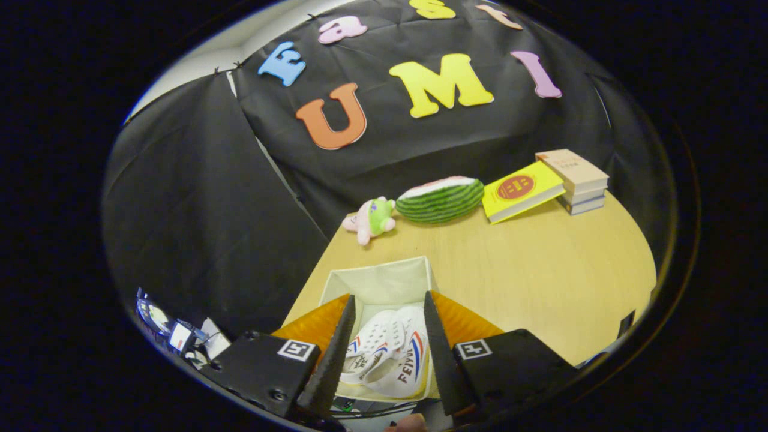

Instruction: Open the storage box then place both shoes into the box .Put the left shoe in first, then the right shoe, with the right side of both shoes facing outward in a uniform manner.

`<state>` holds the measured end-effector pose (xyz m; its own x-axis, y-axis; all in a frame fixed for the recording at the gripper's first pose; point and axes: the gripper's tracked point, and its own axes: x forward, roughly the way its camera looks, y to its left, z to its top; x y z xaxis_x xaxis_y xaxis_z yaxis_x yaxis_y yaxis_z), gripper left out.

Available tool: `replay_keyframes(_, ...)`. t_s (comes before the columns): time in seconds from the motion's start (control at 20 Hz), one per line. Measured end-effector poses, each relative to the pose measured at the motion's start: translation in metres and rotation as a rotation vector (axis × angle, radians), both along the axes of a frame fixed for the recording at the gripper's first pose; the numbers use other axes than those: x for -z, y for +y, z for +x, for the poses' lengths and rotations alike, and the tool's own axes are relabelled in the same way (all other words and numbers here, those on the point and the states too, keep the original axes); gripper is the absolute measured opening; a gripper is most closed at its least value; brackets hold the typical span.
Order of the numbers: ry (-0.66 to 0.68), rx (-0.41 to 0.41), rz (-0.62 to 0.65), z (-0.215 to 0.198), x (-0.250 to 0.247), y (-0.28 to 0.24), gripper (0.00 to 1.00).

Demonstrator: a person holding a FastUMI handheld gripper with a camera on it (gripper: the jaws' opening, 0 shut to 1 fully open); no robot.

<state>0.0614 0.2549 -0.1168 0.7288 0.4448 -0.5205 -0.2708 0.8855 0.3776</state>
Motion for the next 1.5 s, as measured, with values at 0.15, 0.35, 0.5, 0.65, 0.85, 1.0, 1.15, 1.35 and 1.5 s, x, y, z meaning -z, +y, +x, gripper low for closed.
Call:
replay_keyframes(0.15, -0.124, 0.037, -0.023, 0.005, -0.024, -0.021, 0.77)
replay_keyframes(0.35, -0.324, 0.131, -0.086, 0.007, -0.063, -0.071, 0.77)
replay_keyframes(0.5, -0.508, 0.217, -0.134, -0.003, -0.099, -0.114, 0.83)
replay_keyframes(0.65, -0.605, 0.269, -0.128, -0.031, -0.119, -0.144, 0.99)
replay_keyframes(0.85, -0.678, 0.306, -0.135, -0.059, -0.124, -0.164, 1.00)
replay_keyframes(1.0, -0.673, 0.313, -0.094, -0.072, -0.116, -0.169, 1.00)
replay_keyframes(1.15, -0.671, 0.323, -0.100, -0.075, -0.112, -0.176, 1.00)
replay_keyframes(1.35, -0.682, 0.330, -0.134, -0.080, -0.110, -0.180, 1.00)
replay_keyframes(1.5, -0.674, 0.326, -0.149, -0.082, -0.104, -0.177, 1.00)
